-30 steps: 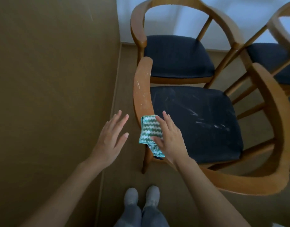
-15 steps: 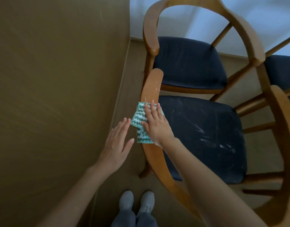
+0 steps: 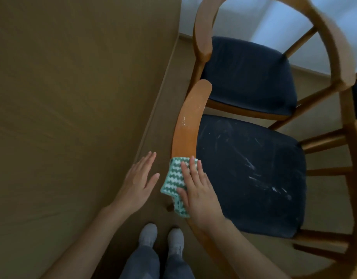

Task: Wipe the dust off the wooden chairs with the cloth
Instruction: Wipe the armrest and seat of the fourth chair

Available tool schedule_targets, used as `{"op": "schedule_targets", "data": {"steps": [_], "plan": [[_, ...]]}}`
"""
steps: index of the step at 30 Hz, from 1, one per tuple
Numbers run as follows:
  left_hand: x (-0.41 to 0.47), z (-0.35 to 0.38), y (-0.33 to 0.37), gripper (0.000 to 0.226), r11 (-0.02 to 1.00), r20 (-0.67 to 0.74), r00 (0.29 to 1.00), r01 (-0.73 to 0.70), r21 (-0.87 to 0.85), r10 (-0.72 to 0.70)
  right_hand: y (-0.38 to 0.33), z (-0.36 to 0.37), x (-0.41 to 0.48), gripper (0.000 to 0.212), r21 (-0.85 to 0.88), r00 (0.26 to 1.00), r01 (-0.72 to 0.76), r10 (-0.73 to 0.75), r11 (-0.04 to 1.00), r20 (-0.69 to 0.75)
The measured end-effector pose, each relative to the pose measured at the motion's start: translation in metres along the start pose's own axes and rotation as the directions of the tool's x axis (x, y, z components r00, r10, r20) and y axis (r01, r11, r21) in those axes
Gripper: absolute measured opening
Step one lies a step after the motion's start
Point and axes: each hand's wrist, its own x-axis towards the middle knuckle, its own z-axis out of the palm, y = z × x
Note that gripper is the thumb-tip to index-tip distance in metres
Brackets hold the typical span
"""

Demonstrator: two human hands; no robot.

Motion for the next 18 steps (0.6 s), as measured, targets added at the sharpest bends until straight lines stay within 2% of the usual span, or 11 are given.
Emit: {"op": "schedule_targets", "data": {"steps": [1, 4, 7, 10, 14, 18], "plan": [[0.001, 0.0, -0.002, 0.053, 1.0, -0.012, 1.0, 0.005, -0.009, -0.005, 0.002, -0.007, 0.016, 0.062, 0.035, 1.0, -0.01, 0.009, 0.999, 0.023], [0.003, 0.001, -0.004, 0.057, 0.998, -0.04, 0.998, 0.048, -0.031, -0.049, 0.01, -0.026, 0.075, 0.067, 0.034, 0.998, -0.043, 0.045, 0.999, -0.043], [0.003, 0.002, -0.001, 0.057, 0.997, -0.085, 0.994, 0.06, -0.058, -0.065, 0.025, -0.051, 0.133, 0.062, 0.018, 0.995, -0.099, 0.099, 0.995, 0.01], [0.002, 0.002, 0.007, 0.056, 0.996, -0.12, 0.99, 0.068, -0.06, -0.075, 0.043, -0.073, 0.164, 0.062, -0.022, 0.994, -0.073, 0.075, 0.997, 0.08], [0.001, 0.002, 0.017, 0.056, 0.996, -0.165, 0.984, 0.058, -0.07, -0.068, 0.041, -0.069, 0.138, 0.063, 0.105, 0.994, 0.017, -0.028, 0.994, 0.106], [-0.005, 0.002, 0.021, 0.057, 0.995, -0.15, 0.984, 0.084, -0.061, -0.092, 0.029, -0.042, 0.052, 0.067, 0.252, 0.965, 0.121, -0.174, 0.96, 0.198]]}}
